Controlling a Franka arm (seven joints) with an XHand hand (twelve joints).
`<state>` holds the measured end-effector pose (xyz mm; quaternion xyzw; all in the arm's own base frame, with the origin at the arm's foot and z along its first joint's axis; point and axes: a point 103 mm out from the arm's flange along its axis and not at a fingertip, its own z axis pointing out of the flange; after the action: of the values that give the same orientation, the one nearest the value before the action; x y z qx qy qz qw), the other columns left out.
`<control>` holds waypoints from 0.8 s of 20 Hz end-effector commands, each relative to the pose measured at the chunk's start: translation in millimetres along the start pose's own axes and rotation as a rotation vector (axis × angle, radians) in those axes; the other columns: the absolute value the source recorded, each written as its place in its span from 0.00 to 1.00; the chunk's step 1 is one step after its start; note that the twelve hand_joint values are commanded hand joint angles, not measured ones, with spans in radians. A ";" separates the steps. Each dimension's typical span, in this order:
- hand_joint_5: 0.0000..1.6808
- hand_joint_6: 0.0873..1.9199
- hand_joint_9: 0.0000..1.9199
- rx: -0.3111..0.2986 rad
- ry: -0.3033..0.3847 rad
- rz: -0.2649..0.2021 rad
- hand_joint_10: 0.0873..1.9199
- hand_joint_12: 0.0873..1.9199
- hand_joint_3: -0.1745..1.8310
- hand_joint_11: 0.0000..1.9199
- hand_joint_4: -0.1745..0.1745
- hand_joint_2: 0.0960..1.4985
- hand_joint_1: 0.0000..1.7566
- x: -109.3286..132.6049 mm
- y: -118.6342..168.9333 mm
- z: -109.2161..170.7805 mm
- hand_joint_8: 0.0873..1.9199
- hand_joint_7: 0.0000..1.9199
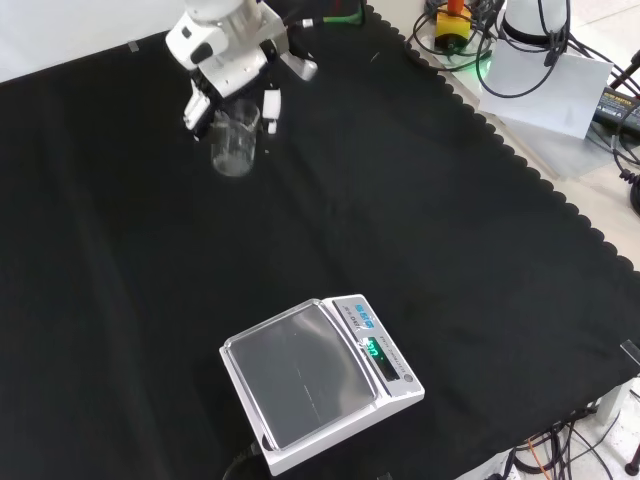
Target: Put the beaker on the electronic balance.
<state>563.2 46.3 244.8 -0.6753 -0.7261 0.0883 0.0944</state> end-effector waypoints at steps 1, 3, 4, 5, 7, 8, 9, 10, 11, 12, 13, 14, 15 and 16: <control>0.47 0.72 0.53 0.031 -0.037 -0.163 0.62 0.41 0.38 0.64 0.58 0.61 0.66 120.0 19.1 -7.9 0.77 0.40; 0.47 0.72 0.54 0.043 -0.038 -0.189 0.62 0.41 0.38 0.64 0.58 0.61 0.66 143.6 26.2 -4.3 0.77 0.41; 0.47 0.72 0.54 0.049 -0.040 -0.204 0.62 0.41 0.39 0.64 0.58 0.61 0.66 154.4 29.3 -2.1 0.77 0.41; 0.47 0.72 0.54 0.055 -0.045 -0.221 0.62 0.41 0.39 0.64 0.58 0.60 0.66 165.9 32.4 0.6 0.77 0.41; 0.47 0.72 0.54 0.065 -0.051 -0.248 0.62 0.41 0.39 0.64 0.58 0.60 0.66 185.7 39.1 5.9 0.77 0.41; 0.47 0.72 0.54 0.071 -0.053 -0.260 0.62 0.41 0.39 0.64 0.58 0.60 0.66 195.6 42.9 8.4 0.77 0.41; 0.47 0.72 0.54 0.075 -0.057 -0.271 0.62 0.41 0.39 0.64 0.58 0.60 0.66 204.7 46.6 10.5 0.77 0.41; 0.47 0.72 0.54 0.080 -0.057 -0.280 0.62 0.41 0.39 0.64 0.58 0.60 0.66 212.4 49.9 12.7 0.77 0.41; 0.47 0.72 0.54 0.084 -0.057 -0.288 0.62 0.41 0.39 0.64 0.58 0.60 0.66 218.4 52.5 14.7 0.77 0.41; 0.47 0.72 0.54 0.089 -0.060 -0.295 0.62 0.41 0.39 0.64 0.58 0.60 0.66 223.2 54.5 16.9 0.77 0.41; 0.48 0.72 0.54 0.095 -0.061 -0.301 0.62 0.41 0.39 0.64 0.58 0.60 0.66 228.5 57.0 19.2 0.77 0.41; 0.48 0.71 0.54 0.099 -0.062 -0.307 0.61 0.41 0.39 0.64 0.58 0.60 0.66 234.5 60.0 22.1 0.77 0.41; 0.48 0.71 0.54 0.104 -0.061 -0.310 0.61 0.41 0.39 0.64 0.58 0.60 0.66 237.9 62.3 24.3 0.77 0.41; 0.48 0.71 0.54 0.108 -0.061 -0.313 0.61 0.41 0.40 0.64 0.58 0.59 0.66 240.9 64.2 26.7 0.77 0.41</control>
<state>609.9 231.2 235.7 -0.5800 -0.8019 0.1020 0.1009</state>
